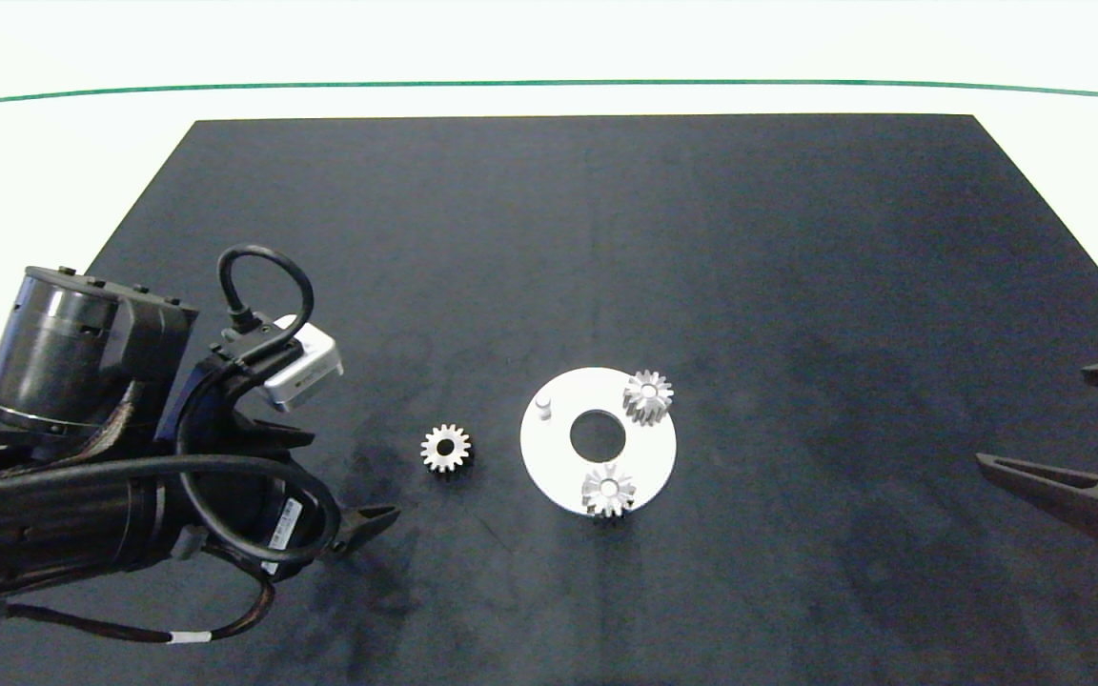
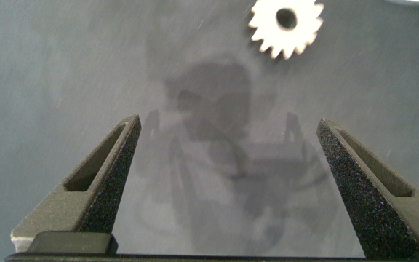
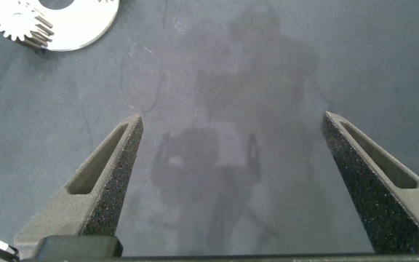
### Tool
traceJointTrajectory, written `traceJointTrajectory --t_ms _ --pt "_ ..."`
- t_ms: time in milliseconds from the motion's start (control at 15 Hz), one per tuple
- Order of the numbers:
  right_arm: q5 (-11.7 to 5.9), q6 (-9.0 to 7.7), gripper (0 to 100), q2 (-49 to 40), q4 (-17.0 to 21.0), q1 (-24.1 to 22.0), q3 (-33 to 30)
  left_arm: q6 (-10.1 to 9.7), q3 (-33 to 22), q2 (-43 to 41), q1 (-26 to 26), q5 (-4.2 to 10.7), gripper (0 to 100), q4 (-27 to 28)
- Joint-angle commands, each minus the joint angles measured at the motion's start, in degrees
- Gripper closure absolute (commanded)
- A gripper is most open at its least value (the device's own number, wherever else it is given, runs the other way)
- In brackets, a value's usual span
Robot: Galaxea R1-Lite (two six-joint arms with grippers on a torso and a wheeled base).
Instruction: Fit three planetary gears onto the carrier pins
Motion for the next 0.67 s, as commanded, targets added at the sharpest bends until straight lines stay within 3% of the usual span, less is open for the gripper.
traceJointTrajectory --t_ms 67,467,667 --pt "0.13 -0.49 0 0.25 0.12 -0.50 -0.05 -0.01 -1.55 3.56 -2.38 0.58 0 -1.71" --pt "0.22 -0.57 0 0.43 0.12 -0.85 -0.40 -0.10 -1.99 8.13 -5.02 3.40 0 -5.92" --pt "0.22 -0.49 0 0.87 0.12 -0.85 -0.31 -0.01 -1.63 10.59 -5.10 3.66 0 -10.32"
